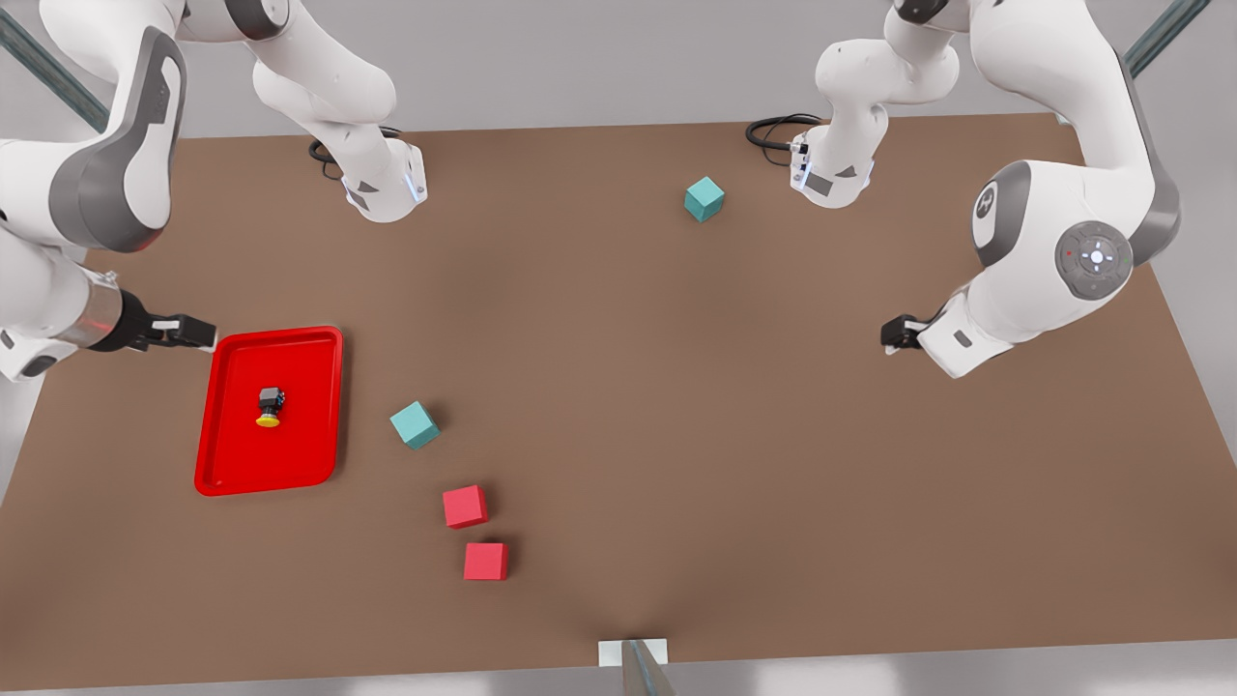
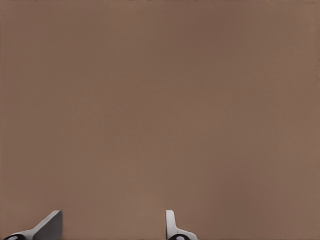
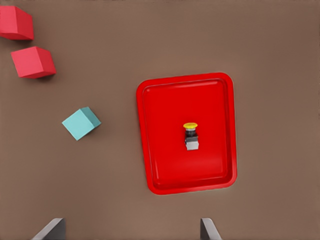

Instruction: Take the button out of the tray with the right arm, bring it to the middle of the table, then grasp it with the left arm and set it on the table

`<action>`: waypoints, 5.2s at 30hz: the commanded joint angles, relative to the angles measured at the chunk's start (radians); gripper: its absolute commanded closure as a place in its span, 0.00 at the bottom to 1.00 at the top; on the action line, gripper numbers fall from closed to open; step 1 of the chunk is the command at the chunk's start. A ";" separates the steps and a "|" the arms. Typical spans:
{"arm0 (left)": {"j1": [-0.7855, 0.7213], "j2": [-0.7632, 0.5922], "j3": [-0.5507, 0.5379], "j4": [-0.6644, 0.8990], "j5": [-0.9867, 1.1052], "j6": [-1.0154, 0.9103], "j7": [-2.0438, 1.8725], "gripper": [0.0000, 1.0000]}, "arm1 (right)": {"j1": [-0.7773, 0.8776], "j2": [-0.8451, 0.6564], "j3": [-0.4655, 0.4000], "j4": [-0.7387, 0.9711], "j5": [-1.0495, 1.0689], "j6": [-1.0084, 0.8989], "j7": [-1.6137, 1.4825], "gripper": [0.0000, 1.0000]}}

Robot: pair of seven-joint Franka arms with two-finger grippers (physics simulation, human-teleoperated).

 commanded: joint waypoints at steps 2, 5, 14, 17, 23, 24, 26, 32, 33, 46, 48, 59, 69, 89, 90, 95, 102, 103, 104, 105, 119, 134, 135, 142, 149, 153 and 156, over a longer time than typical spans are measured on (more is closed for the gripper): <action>-0.002 0.000 0.000 0.003 0.001 0.034 -0.001 0.00 | 0.001 -0.007 0.015 0.001 0.000 0.017 -0.032 0.00; -0.028 0.029 -0.005 0.090 0.000 0.024 -0.003 0.00 | 0.001 0.006 0.021 -0.016 -0.001 0.034 -0.031 0.00; -0.020 0.049 -0.002 0.074 -0.014 -0.099 -0.014 0.00 | 0.000 0.156 0.025 0.001 -0.032 0.101 -0.046 0.00; -0.046 0.058 -0.003 0.075 -0.011 -0.104 -0.014 0.00 | -0.003 0.171 0.016 0.010 -0.046 0.112 -0.026 0.00; -0.057 0.064 -0.022 0.103 -0.008 -0.108 -0.034 0.00 | -0.002 0.213 0.018 -0.005 -0.081 0.120 -0.025 0.00; -0.052 0.064 -0.022 0.103 -0.007 -0.104 -0.034 0.00 | 0.001 0.217 0.018 -0.005 -0.078 0.114 -0.025 0.00; -0.057 0.067 -0.023 0.098 -0.008 -0.113 -0.032 0.00 | 0.003 0.217 0.019 -0.008 -0.076 0.104 -0.023 0.00; -0.077 0.061 -0.035 0.103 -0.007 -0.113 -0.032 0.00 | 0.009 0.257 0.024 -0.067 -0.081 0.172 -0.022 0.00; -0.075 0.061 -0.035 0.103 -0.007 -0.113 -0.030 0.00 | 0.001 0.259 0.025 -0.093 -0.079 0.199 -0.022 0.00; -0.088 0.061 -0.037 0.104 -0.003 -0.105 -0.038 0.00 | -0.253 0.368 0.053 -0.228 -0.086 0.426 -0.291 0.00; -0.088 0.061 -0.037 0.104 -0.003 -0.104 -0.038 0.00 | -0.275 0.398 0.051 -0.226 -0.108 0.429 -0.388 0.00; -0.091 0.058 -0.037 0.118 -0.007 -0.101 -0.041 0.00 | -0.310 0.478 0.054 -0.288 -0.168 0.586 -0.492 0.00; -0.115 0.070 -0.040 0.118 -0.003 -0.081 -0.092 0.00 | -0.367 0.434 0.139 -0.367 -0.168 0.655 -0.488 0.00; -0.114 0.078 -0.039 0.118 -0.003 -0.076 -0.093 0.00 | -0.483 0.332 0.200 -0.702 -0.178 1.032 -0.428 0.00; -0.114 0.076 -0.039 0.118 -0.003 -0.076 -0.093 0.00 | -0.490 0.335 0.200 -0.703 -0.178 1.040 -0.428 0.00; -0.112 0.075 -0.037 0.117 -0.003 -0.076 -0.092 0.00 | -0.491 0.337 0.200 -0.723 -0.179 1.078 -0.430 0.00; -0.114 0.073 -0.037 0.118 -0.003 -0.076 -0.093 0.00 | -0.497 0.329 0.200 -0.746 -0.179 1.094 -0.430 0.00; -0.114 0.073 -0.037 0.118 -0.003 -0.076 -0.093 0.00 | -0.497 0.326 0.200 -0.749 -0.179 1.094 -0.428 0.00; -0.115 0.072 -0.037 0.118 -0.003 -0.078 -0.093 0.00 | -0.503 0.325 0.200 -0.766 -0.179 1.123 -0.430 0.00; -0.114 0.070 -0.037 0.118 -0.002 -0.078 -0.093 0.00 | -0.503 0.319 0.200 -0.775 -0.179 1.135 -0.430 0.00; -0.117 0.064 -0.040 0.118 -0.003 -0.087 -0.112 0.00 | -0.503 0.303 0.211 -0.811 -0.179 1.163 -0.420 0.22; -0.115 0.061 -0.040 0.118 -0.003 -0.088 -0.112 0.00 | -0.502 0.296 0.211 -0.809 -0.179 1.161 -0.413 0.41; -0.115 0.063 -0.040 0.118 -0.003 -0.088 -0.112 0.00 | -0.502 0.296 0.211 -0.809 -0.179 1.163 -0.413 0.43; -0.115 0.061 -0.042 0.118 -0.003 -0.090 -0.115 0.00 | -0.499 0.288 0.211 -0.811 -0.179 1.160 -0.407 0.50; -0.115 0.057 -0.042 0.118 -0.003 -0.091 -0.113 0.00 | -0.480 0.210 0.248 -0.771 -0.178 1.000 -0.334 0.50; -0.112 0.057 -0.042 0.118 -0.002 -0.091 -0.112 0.00 | -0.316 0.222 0.298 -0.564 -0.171 0.718 -0.081 0.50; -0.111 0.058 -0.040 0.117 -0.002 -0.093 -0.110 0.00 | -0.098 0.346 0.297 -0.271 -0.165 0.485 0.167 0.50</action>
